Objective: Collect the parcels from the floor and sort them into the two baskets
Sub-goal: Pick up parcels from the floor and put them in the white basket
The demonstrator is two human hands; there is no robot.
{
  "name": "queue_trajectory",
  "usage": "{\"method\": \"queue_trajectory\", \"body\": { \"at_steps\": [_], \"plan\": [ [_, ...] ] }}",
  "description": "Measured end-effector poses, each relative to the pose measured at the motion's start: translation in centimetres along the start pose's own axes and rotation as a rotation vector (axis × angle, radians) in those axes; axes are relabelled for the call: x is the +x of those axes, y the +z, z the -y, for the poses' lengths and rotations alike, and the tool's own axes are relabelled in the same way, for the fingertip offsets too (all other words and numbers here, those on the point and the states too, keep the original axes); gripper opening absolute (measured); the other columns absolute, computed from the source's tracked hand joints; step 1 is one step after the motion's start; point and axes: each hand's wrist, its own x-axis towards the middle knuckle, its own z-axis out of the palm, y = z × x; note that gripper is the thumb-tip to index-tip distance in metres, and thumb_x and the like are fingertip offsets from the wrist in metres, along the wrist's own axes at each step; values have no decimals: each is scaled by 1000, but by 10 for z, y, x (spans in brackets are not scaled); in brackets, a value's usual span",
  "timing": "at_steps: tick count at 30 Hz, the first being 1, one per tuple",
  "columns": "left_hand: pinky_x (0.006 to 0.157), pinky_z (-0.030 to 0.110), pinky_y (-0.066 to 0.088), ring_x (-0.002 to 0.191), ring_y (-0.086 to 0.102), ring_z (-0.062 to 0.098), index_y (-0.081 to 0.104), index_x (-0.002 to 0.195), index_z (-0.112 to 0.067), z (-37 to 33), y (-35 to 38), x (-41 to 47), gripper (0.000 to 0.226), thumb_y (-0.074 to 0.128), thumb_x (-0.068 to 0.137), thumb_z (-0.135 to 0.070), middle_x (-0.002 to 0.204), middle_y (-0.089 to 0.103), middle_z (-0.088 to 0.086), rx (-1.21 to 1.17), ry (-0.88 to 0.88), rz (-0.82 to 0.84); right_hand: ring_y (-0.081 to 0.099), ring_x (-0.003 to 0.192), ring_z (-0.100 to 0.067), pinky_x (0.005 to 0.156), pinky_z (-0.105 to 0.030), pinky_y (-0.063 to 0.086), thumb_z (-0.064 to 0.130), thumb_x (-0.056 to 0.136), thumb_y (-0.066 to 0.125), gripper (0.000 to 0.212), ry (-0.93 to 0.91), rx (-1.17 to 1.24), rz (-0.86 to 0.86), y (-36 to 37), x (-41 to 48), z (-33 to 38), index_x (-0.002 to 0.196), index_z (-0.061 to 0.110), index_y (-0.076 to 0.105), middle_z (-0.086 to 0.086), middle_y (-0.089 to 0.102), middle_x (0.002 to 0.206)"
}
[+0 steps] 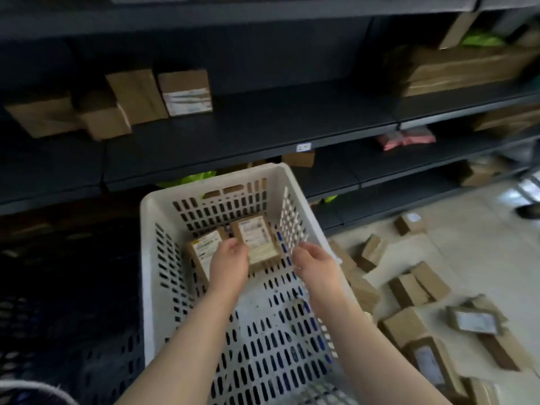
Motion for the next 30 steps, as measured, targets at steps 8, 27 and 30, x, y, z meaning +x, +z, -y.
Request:
{"method": "queue_trajectory", "body": {
  "at_steps": [8, 27, 30],
  "plan": [
    [101, 38, 44, 116, 54, 19, 51, 135, -18, -70, 84, -98, 38, 47, 98, -26, 129, 57, 1, -7, 232, 314, 64, 104, -17, 94, -38, 52, 26, 95, 56, 23, -93, 263, -270, -139, -75, 0, 118, 22, 61, 0, 69, 108],
    [92, 39, 48, 108, 57, 24, 53, 130, -16, 28, 413, -317, 34, 49, 98, -26, 119, 61, 8, 279, 105, 711, 64, 97, -26, 96, -44, 50, 11, 98, 51, 12, 99, 494, -602, -499, -135, -220, 101, 10, 63, -13, 66, 102],
    [89, 39, 48, 102, 59, 26, 59, 117, -14, 68, 463, -316, 26, 49, 97, -26, 109, 64, 7, 331, 57, 679, 64, 88, -24, 79, -38, 52, 15, 94, 54, 11, 175, 465, -633, -537, -115, -272, 93, 18, 65, -8, 68, 95]
  ]
}}
